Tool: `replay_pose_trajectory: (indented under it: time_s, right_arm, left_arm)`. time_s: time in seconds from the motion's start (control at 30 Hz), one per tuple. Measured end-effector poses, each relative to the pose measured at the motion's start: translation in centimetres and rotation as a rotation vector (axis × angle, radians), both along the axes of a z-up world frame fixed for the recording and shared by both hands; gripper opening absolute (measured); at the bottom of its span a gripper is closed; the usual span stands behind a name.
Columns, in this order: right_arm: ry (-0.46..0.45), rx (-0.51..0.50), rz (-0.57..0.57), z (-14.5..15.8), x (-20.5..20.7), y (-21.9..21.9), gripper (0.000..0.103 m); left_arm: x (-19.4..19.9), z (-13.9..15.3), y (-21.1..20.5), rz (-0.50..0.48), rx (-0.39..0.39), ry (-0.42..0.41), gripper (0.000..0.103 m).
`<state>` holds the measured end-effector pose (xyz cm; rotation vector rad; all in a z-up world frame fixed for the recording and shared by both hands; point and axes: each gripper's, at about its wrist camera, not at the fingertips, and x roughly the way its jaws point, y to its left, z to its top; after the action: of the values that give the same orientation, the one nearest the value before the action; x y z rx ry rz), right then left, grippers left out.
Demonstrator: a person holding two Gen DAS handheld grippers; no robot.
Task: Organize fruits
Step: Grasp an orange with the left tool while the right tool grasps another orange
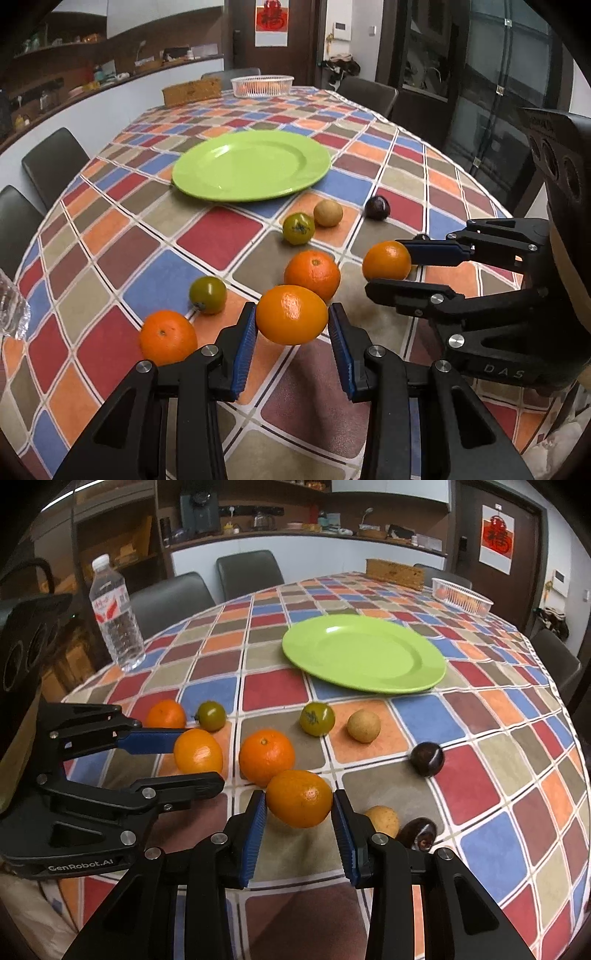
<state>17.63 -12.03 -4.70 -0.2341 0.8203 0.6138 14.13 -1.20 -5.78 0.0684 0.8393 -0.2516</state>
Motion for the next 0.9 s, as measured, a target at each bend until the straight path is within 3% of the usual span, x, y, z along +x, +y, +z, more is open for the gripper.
replay_pose_trajectory:
  time_s: [0.5, 0.9]
  right_arm:
    - [-0.105, 0.058, -0.087, 4.2, 1.3, -0.7, 0.037]
    - [-0.069, 0.095, -0.133, 5.6, 7.8, -0.6, 0.037]
  left_arm:
    - [2.5, 4.1, 0.9, 0.072, -0.023, -0.099, 0.038]
    - [9.0, 5.0, 1.4, 0.059, -0.031, -0.087, 0.038]
